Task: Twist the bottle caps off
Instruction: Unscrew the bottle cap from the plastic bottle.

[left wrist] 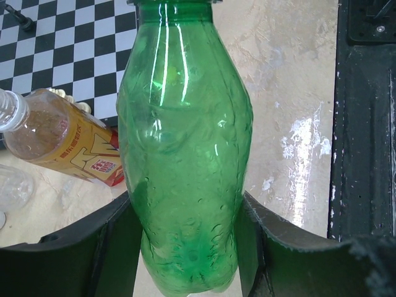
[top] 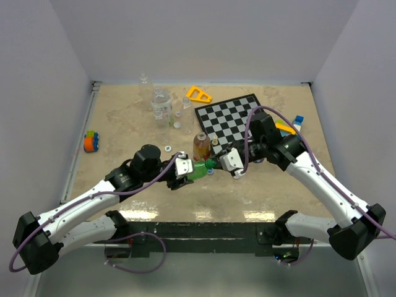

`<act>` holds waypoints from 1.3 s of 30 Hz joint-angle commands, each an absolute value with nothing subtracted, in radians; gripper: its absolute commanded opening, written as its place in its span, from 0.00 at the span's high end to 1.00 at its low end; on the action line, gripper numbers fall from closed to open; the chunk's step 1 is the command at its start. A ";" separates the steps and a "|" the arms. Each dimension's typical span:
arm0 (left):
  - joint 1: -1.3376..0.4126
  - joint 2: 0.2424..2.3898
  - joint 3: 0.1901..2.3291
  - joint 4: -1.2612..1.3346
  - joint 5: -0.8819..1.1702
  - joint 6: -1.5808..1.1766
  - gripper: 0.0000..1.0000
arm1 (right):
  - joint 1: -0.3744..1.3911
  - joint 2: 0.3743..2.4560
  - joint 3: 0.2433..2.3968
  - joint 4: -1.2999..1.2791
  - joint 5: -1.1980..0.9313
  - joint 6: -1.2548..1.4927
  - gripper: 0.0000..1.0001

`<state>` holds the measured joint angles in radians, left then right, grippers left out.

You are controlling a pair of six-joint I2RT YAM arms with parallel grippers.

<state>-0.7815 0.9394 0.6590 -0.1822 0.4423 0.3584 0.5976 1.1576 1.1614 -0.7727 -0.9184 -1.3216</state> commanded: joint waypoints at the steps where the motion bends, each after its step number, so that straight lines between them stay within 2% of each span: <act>1: -0.769 0.925 0.666 -0.192 0.433 0.328 1.00 | 0.587 1.126 1.174 -0.810 -0.933 -1.382 0.98; 9: -0.769 0.930 0.669 -0.193 0.437 0.328 1.00 | 0.588 1.103 1.111 -0.828 -0.971 -1.416 0.93; 21: -0.769 0.937 0.670 -0.184 0.445 0.321 1.00 | 0.584 1.058 1.048 -0.775 -0.983 -1.327 0.92; 27: -0.769 0.937 0.667 -0.184 0.446 0.318 1.00 | 0.575 1.051 1.042 -0.765 -0.986 -1.307 0.89; 33: -0.769 0.936 0.667 -0.183 0.451 0.318 1.00 | 0.552 1.037 1.040 -0.758 -1.014 -1.273 0.74; 39: -0.769 0.936 0.669 -0.183 0.456 0.318 1.00 | 0.514 1.008 1.037 -0.772 -1.034 -1.262 0.43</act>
<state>-0.7799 0.9424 0.6590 -0.1982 0.4881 0.3473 0.5407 1.0515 1.0401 -0.7219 -0.9886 -1.2911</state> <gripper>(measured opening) 0.578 0.499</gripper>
